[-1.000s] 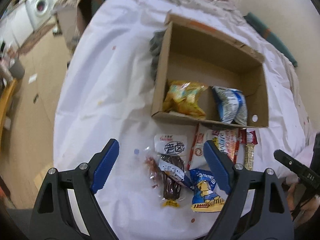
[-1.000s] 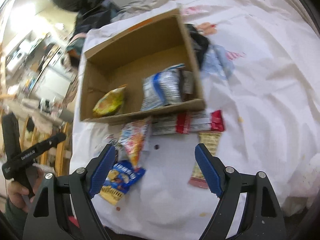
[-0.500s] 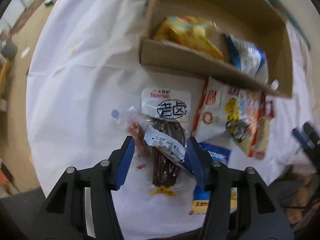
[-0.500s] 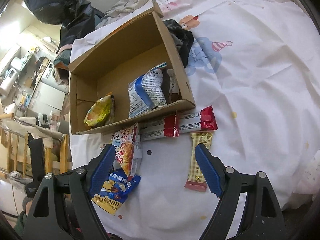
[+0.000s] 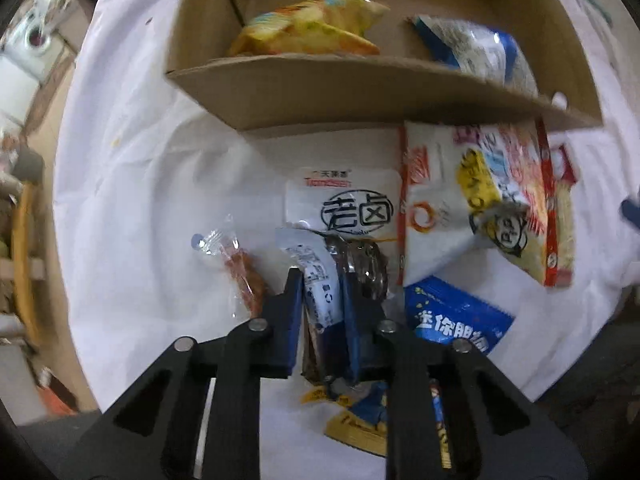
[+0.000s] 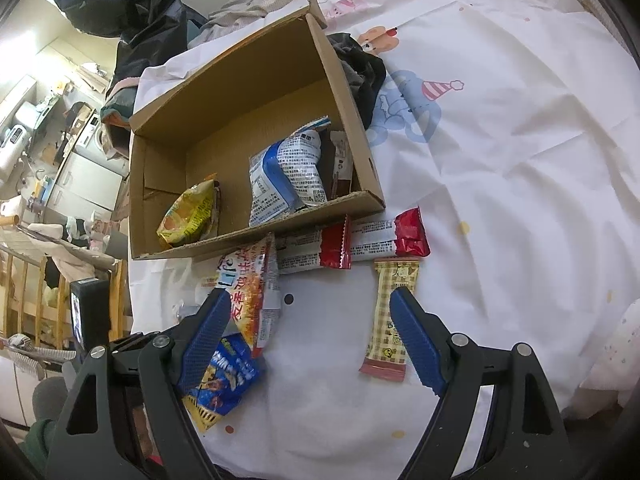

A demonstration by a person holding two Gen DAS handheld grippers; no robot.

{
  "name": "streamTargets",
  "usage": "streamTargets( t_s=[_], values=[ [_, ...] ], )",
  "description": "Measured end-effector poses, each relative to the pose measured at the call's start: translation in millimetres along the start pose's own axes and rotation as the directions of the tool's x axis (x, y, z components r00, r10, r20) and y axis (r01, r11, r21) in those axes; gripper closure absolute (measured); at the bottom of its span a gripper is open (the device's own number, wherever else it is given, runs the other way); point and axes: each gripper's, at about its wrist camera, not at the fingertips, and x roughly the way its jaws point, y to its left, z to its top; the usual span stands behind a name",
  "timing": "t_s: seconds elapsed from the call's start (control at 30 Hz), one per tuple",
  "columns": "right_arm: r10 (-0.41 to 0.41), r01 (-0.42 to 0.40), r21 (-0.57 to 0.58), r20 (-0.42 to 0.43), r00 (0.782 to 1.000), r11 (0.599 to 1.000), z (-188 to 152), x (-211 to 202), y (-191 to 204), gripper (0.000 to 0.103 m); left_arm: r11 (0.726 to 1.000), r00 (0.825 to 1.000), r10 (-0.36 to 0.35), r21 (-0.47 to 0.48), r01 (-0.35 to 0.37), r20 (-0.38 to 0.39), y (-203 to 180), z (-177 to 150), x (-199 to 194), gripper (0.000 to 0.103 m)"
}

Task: Organize snacks
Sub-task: 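Grasp the small white-and-blue packet with the left gripper, then grasp the beige checkered wafer bar with the right gripper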

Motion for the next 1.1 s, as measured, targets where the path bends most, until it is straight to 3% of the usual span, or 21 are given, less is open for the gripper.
streamTargets(
  t_s=[0.2, 0.3, 0.37, 0.47, 0.6, 0.67, 0.77, 0.83, 0.93, 1.1],
  values=[
    [-0.035, 0.035, 0.039, -0.004, 0.999, 0.999, 2, 2, -10, 0.019, 0.994, 0.994, -0.096, -0.044, 0.099, 0.059, 16, -2, -34, 0.089],
    [-0.103, 0.106, 0.068, -0.036, 0.994, 0.992, 3, 9, -21, 0.019, 0.994, 0.991, -0.089, -0.058, 0.095, 0.097, 24, -3, -51, 0.089],
    [-0.153, 0.162, 0.087, -0.095, 0.984, 0.983, 2, 21, -29, 0.02, 0.992, 0.989, -0.09, -0.073, 0.099, 0.116, 32, -4, -57, 0.089],
    [-0.224, 0.237, 0.063, -0.171, 0.959, 0.969, -2, 41, -33, 0.031, 0.993, 0.99, -0.065, -0.087, 0.076, 0.128, 46, 3, -58, 0.088],
    [-0.277, 0.286, 0.006, -0.233, 0.932, 0.958, -6, 62, -31, 0.04, 0.991, 0.99, -0.055, -0.117, 0.07, 0.129, 56, 4, -57, 0.088],
    [-0.257, 0.267, 0.005, -0.263, 0.93, 0.964, -8, 70, -32, 0.041, 0.99, 0.99, -0.053, -0.123, 0.069, 0.127, 55, 5, -55, 0.088],
    [-0.275, 0.286, 0.001, -0.272, 0.922, 0.958, -8, 74, -36, 0.058, 0.989, 0.991, -0.055, -0.128, 0.071, 0.123, 53, 5, -53, 0.088],
    [-0.3, 0.308, -0.012, -0.265, 0.916, 0.951, -8, 74, -39, 0.076, 0.99, 0.991, -0.053, -0.127, 0.069, 0.125, 52, 5, -53, 0.088],
    [-0.277, 0.279, -0.025, -0.239, 0.931, 0.96, -10, 65, -36, 0.076, 0.99, 0.991, -0.044, -0.126, 0.06, 0.128, 51, 4, -52, 0.088],
    [-0.122, 0.112, -0.055, -0.234, 0.965, 0.992, -20, 52, -14, 0.076, 0.991, 0.992, -0.017, -0.128, 0.034, 0.126, 53, 2, -51, 0.088]
  ],
)
